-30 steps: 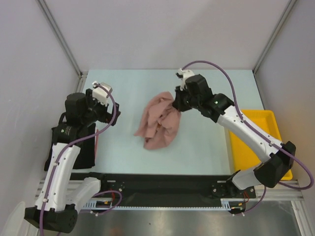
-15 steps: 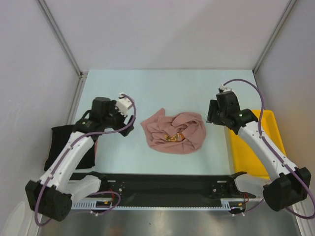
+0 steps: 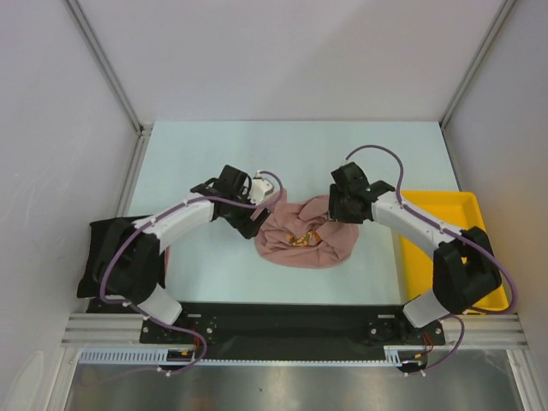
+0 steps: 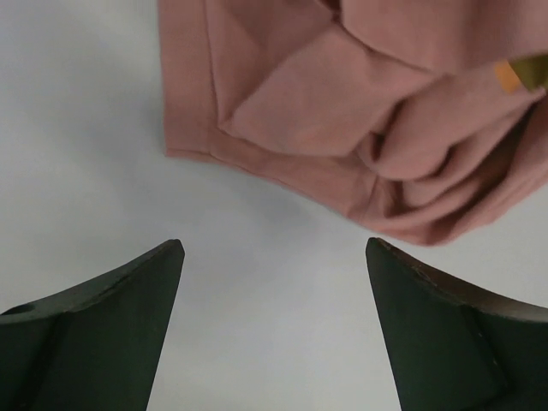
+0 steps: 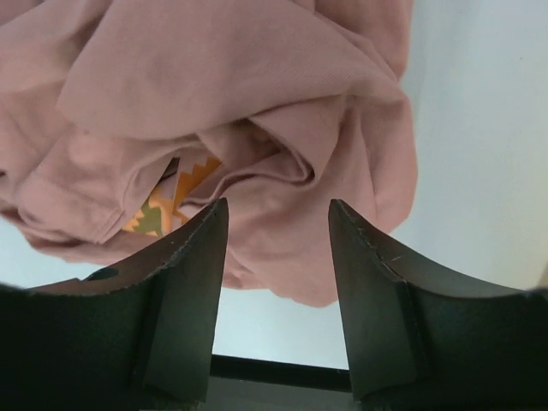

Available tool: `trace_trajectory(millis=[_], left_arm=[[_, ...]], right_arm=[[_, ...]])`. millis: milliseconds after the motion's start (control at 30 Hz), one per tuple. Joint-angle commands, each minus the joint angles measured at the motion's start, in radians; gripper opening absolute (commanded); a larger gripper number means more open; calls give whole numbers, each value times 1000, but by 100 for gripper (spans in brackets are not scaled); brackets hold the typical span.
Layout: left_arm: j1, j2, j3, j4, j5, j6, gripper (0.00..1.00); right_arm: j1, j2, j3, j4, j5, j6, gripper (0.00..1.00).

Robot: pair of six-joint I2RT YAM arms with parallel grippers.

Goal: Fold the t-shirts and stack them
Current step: Flatten the tshirt out

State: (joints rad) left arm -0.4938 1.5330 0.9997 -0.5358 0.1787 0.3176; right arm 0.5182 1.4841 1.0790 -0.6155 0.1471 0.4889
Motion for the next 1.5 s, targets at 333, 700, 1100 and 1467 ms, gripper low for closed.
trace_trajectory(millis=[333, 700, 1100, 1467], left_arm=[[95, 285, 229, 68, 25, -170, 75], [80, 387, 257, 34, 56, -186, 63], [185, 221, 333, -131, 175, -157, 0], [486, -226, 652, -628, 251, 61, 0]], right_arm=[[-43, 1, 79, -90, 117, 71, 0], [-83, -301, -62, -151, 104, 89, 0], [-158, -505, 126, -288, 83, 56, 0], [-238, -542, 672, -481, 5, -21, 0]])
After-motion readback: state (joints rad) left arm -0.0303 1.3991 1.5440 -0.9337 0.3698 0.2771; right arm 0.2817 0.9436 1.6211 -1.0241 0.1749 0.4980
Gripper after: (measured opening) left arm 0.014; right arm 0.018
